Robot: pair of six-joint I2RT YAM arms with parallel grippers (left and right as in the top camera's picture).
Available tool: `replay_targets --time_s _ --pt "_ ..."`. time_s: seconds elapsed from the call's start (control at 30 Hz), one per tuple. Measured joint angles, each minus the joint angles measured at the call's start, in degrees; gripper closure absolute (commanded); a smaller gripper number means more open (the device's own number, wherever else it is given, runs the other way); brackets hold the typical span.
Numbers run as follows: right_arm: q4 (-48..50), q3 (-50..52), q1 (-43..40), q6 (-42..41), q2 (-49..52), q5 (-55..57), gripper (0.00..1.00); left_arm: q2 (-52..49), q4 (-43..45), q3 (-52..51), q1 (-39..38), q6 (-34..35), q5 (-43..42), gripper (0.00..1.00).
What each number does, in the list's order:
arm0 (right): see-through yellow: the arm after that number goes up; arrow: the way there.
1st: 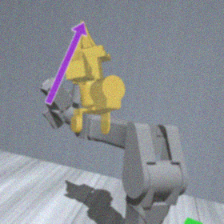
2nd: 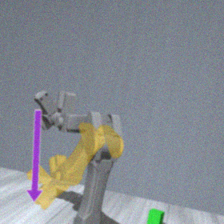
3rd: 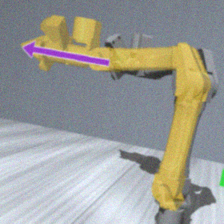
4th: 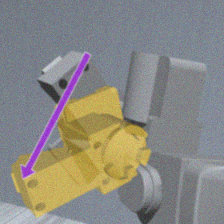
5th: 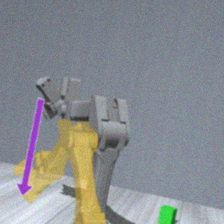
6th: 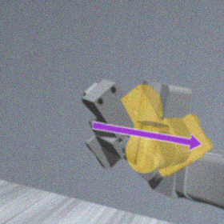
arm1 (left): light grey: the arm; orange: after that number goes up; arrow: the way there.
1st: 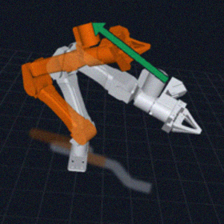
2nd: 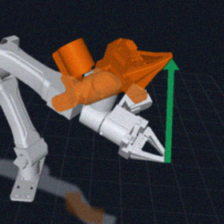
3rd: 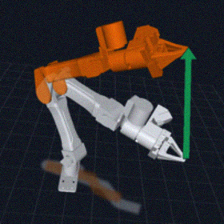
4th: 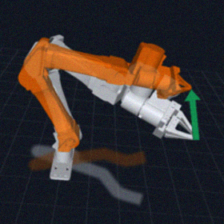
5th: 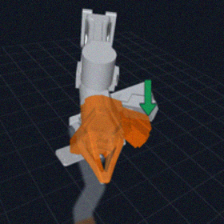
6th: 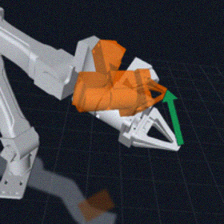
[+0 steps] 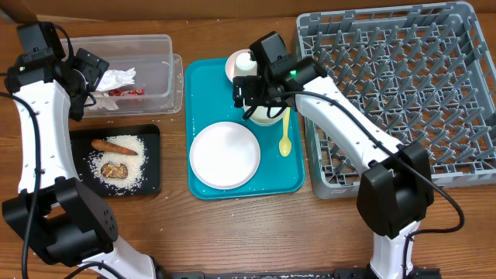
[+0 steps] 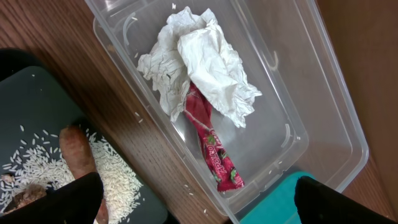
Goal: Sort waste into correct bins and load items into the dishwasher
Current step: 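Reach the right gripper to the white bowl on the teal tray, then close the right gripper on the white bowl rim and lift it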
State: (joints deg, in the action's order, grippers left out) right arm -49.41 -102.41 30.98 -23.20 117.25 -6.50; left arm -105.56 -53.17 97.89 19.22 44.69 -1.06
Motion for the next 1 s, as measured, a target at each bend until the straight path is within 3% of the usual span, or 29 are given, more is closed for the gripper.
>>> replay_targets --time_s 0.17,0.5,1.0 --pt "2.8 0.0 0.2 -1.5 3.0 1.6 0.18 0.0 0.0 0.0 0.0 0.0 0.0 0.00" --pt "9.2 0.0 2.8 -2.4 6.3 10.1 0.23 0.0 0.0 0.0 0.0 0.0 0.0 0.00" --pt "10.1 0.0 2.8 -4.6 11.5 11.7 0.43 0.0 0.0 0.0 0.0 0.0 0.0 0.00"
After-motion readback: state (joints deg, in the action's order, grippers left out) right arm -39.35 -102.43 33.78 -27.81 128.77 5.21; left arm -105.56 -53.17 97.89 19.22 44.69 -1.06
